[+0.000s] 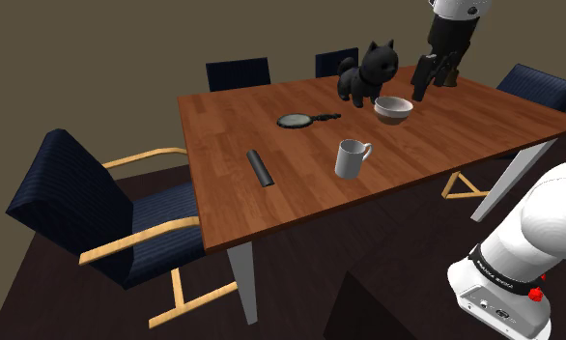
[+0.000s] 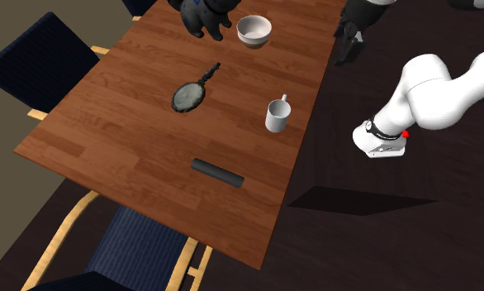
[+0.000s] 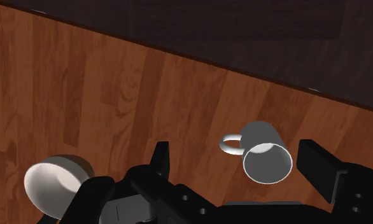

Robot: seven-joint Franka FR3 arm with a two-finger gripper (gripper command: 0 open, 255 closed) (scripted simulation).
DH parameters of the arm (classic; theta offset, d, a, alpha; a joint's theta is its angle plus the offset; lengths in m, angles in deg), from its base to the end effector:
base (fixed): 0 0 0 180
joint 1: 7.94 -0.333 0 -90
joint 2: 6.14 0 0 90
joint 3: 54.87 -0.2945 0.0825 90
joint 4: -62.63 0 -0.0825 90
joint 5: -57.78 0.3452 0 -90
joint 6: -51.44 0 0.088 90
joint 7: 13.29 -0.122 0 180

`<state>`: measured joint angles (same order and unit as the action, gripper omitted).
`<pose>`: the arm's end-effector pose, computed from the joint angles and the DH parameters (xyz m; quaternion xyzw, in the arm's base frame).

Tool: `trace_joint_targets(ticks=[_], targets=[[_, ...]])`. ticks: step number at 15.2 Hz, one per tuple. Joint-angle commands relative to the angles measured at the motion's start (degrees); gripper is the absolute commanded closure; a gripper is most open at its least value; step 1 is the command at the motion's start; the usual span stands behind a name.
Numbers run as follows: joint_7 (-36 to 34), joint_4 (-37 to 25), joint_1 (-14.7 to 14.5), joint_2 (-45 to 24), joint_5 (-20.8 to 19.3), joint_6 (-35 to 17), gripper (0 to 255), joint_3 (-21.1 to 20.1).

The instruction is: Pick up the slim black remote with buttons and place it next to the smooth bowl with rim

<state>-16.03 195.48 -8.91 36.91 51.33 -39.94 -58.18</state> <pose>0.2954 0.0133 0.5696 0.9970 0.0065 0.0174 0.0751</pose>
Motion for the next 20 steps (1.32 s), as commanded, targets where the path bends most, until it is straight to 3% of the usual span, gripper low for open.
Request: trace_joint_targets(ticks=[1, 11, 20], targets=[[0.00, 0.00, 0.00, 0.00, 0.00, 0.00, 0, 0.00], [-13.17, 0.39, -1.09, -13.77, 6.20, -13.27, 0, -6.88], [-24.34, -5.86, -1.51, -30.55, 7.94, -23.88, 0, -12.37]])
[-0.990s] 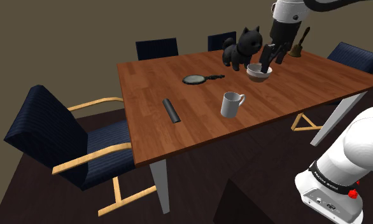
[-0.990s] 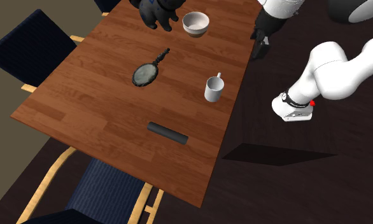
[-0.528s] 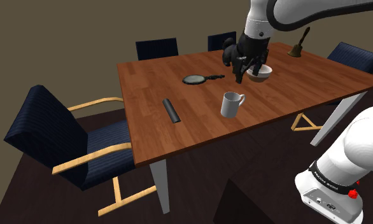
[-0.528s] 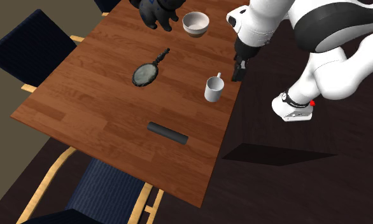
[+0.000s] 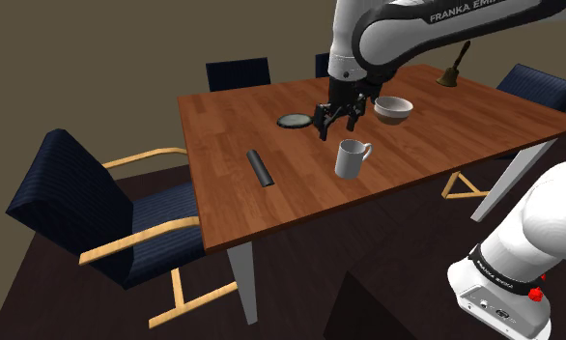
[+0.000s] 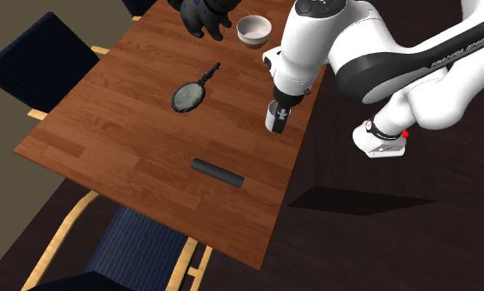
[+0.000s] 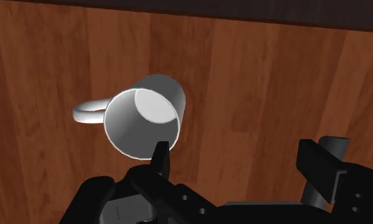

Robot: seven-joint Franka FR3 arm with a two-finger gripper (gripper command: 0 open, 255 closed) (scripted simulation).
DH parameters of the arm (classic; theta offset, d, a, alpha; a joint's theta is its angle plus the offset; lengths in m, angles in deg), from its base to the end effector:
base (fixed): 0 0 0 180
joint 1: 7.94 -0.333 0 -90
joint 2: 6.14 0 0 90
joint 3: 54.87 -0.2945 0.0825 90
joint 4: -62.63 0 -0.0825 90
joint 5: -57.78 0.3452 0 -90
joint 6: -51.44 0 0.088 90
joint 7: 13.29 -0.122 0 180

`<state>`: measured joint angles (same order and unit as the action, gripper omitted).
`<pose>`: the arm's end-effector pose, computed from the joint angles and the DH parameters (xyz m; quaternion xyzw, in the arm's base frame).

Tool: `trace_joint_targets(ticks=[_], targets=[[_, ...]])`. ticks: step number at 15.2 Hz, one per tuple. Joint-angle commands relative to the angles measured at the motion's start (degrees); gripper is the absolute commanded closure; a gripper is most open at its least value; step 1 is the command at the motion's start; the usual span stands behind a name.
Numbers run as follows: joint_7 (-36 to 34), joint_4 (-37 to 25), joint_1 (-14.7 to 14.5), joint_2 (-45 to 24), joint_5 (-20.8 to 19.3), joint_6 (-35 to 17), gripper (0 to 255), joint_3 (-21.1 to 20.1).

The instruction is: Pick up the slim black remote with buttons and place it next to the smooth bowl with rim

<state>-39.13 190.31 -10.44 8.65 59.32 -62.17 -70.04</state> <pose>0.4224 0.1414 0.4554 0.9965 -0.0807 0.0097 0.0188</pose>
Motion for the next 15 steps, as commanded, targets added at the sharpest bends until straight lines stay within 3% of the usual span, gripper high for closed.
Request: trace_joint_targets(ticks=[1, 8, 15], targets=[[-2.49, -1.76, -0.05, -4.33, -0.15, -2.65, 0, -1.01], [-11.21, -11.43, -1.28, -19.23, -2.36, -8.02, 0, -3.36], [-18.84, -25.11, -4.36, -34.77, -5.52, -10.26, 0, -3.39]])
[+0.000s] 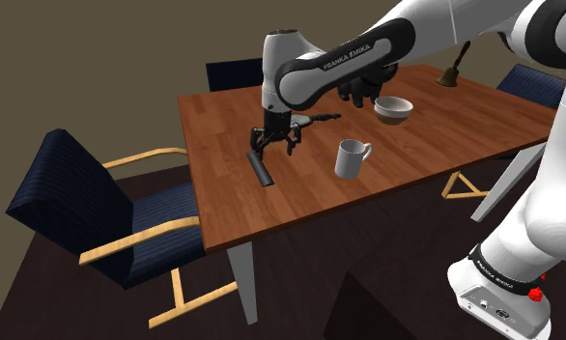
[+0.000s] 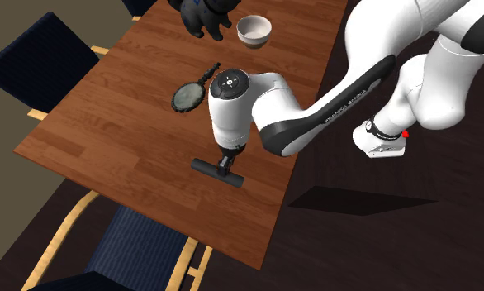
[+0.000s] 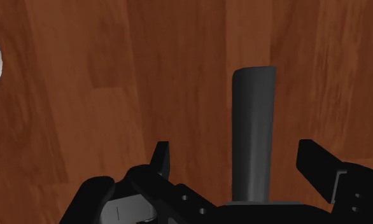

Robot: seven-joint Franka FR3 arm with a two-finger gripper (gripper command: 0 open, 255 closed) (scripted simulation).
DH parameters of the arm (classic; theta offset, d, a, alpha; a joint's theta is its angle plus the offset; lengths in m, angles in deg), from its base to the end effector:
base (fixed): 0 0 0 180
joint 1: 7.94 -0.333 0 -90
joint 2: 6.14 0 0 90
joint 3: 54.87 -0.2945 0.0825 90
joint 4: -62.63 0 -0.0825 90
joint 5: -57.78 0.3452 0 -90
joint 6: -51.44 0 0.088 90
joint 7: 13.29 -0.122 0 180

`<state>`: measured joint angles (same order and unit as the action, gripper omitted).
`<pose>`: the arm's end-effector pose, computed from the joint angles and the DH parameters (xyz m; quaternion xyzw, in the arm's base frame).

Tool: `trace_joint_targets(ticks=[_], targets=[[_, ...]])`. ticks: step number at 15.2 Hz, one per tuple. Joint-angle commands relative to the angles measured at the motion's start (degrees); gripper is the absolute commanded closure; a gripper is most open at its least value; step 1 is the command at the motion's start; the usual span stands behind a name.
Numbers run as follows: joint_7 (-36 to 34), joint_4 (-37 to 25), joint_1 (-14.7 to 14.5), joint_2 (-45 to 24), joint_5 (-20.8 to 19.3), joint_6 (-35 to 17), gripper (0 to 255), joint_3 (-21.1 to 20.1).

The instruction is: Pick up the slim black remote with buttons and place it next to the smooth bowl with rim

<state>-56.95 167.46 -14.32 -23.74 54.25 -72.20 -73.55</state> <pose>0.5437 0.2382 0.3619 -0.9878 0.1531 -0.0031 0.0293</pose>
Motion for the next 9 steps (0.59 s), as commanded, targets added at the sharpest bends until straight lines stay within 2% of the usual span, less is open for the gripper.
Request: trace_joint_targets(ticks=[1, 3, 9], targets=[[-1.94, -4.59, -1.06, -4.64, -0.82, -0.26, 0, 0.28], [-3.31, -8.62, -2.05, -8.36, -1.36, -0.15, 0, 0.59], [-3.80, -7.44, -2.56, -10.77, -2.15, -3.68, 0, 1.03]])
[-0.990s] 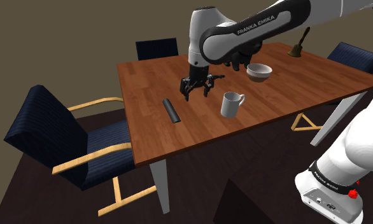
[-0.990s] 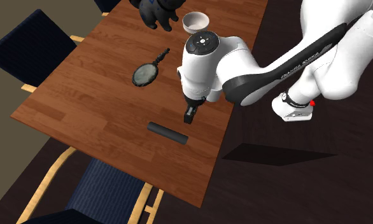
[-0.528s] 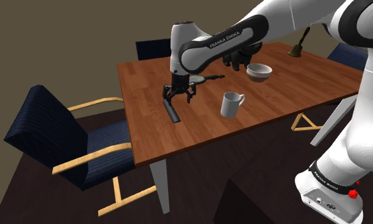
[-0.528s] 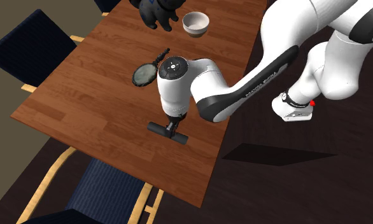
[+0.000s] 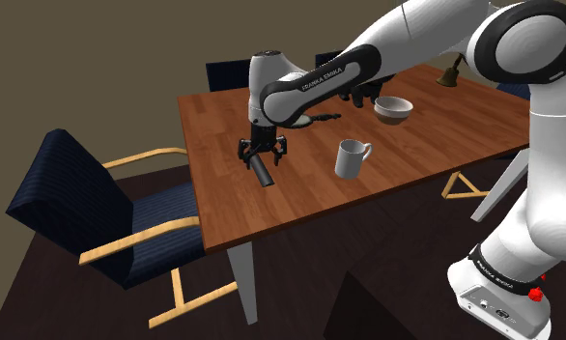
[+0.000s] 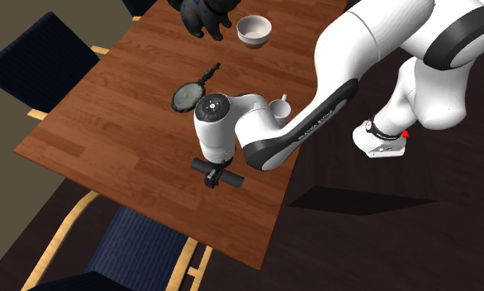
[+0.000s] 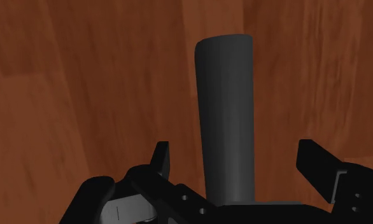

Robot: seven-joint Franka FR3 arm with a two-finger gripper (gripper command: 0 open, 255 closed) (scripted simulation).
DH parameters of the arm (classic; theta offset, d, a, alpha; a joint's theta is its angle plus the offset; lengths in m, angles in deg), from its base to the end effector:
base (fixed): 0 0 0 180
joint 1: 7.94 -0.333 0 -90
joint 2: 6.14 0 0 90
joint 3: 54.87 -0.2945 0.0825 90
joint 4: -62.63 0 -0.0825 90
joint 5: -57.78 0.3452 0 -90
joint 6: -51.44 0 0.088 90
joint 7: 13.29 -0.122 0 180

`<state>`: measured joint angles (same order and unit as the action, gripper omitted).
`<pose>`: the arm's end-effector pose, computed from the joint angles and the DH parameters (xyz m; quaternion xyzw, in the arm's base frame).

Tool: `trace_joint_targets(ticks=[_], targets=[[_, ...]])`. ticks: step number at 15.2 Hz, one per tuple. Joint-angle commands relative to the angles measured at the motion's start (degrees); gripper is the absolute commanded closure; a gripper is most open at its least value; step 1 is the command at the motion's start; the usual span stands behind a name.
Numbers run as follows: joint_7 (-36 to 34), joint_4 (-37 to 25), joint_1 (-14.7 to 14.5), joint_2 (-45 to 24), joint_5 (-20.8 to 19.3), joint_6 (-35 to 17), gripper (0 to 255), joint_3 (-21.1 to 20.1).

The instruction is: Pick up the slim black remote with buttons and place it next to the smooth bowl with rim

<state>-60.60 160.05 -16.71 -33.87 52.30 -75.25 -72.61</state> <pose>0.5752 0.2609 0.3166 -0.9844 0.1714 -0.0016 0.0408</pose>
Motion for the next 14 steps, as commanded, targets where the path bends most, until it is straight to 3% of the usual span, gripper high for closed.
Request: trace_joint_targets(ticks=[1, 9, 10, 14], targets=[[-0.24, 0.13, -0.25, -1.07, -0.35, -1.20, 0, 0.18], [-0.29, 0.21, -0.30, -1.32, -0.43, -1.52, 0, 0.22], [-0.29, 0.21, -0.30, -1.32, -0.43, -1.52, 255, 0.22], [-0.24, 0.20, -0.27, -1.32, -0.42, -1.50, 255, 0.23]])
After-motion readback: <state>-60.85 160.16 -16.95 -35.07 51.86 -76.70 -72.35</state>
